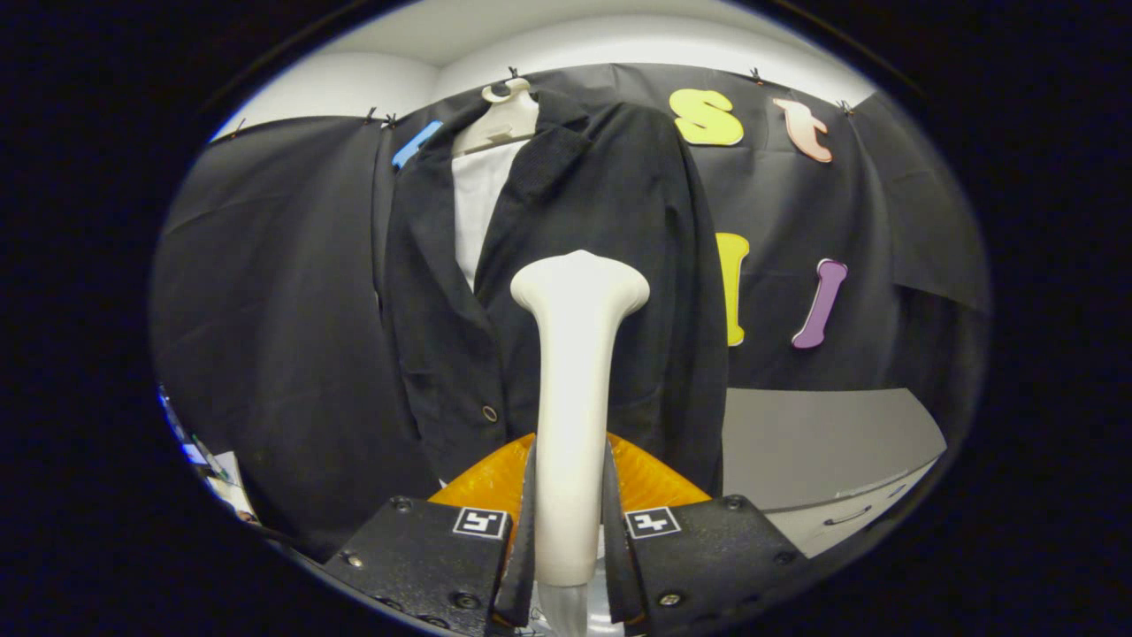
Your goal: Iron the clothes twice with a garment steamer, once on the left side and once on the right side.
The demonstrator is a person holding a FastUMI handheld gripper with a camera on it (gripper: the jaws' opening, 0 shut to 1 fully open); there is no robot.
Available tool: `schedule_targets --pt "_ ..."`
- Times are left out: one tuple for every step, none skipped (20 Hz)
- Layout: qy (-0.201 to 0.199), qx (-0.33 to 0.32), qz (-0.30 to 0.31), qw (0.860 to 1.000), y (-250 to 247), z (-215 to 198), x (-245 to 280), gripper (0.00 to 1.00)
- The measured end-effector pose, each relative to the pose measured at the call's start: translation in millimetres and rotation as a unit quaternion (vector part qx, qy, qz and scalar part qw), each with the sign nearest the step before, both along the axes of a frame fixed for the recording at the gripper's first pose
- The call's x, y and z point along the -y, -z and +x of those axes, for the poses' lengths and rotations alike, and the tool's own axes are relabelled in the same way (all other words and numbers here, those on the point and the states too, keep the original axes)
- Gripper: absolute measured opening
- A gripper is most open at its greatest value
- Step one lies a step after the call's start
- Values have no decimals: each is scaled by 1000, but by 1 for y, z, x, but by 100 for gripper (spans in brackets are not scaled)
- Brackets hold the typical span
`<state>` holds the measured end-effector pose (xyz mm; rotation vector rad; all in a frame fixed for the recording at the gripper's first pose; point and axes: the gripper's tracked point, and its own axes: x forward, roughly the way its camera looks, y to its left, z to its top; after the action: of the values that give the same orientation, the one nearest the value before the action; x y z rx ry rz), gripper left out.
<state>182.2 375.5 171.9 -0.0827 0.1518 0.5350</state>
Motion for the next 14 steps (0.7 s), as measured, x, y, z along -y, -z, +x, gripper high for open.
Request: schedule_targets --pt "0 -4 -4 1000 6 0 0 35" --pt "-1 -8 -7 1000 14 -1 1 35" --pt "-2 -14 -10 1000 19 -2 1 35" --pt "-4 -20 -14 1000 26 -3 0 35" --pt "-4 -24 -18 1000 32 -4 1 35" --pt "-4 -28 -24 999 39 -5 2 35" --pt "-5 -31 -29 999 44 -6 2 35" --pt "-5 -35 -32 999 50 -7 3 35" --pt "-6 -40 -34 999 55 -7 3 35" --pt "-5 -44 -37 998 62 -6 5 35" --pt "-5 -47 -40 998 66 -6 5 35" --pt "-6 -52 -41 998 72 -8 6 36" --pt "-6 -57 -42 997 77 -9 7 35" --pt "-6 -61 -44 997 81 -9 8 36"
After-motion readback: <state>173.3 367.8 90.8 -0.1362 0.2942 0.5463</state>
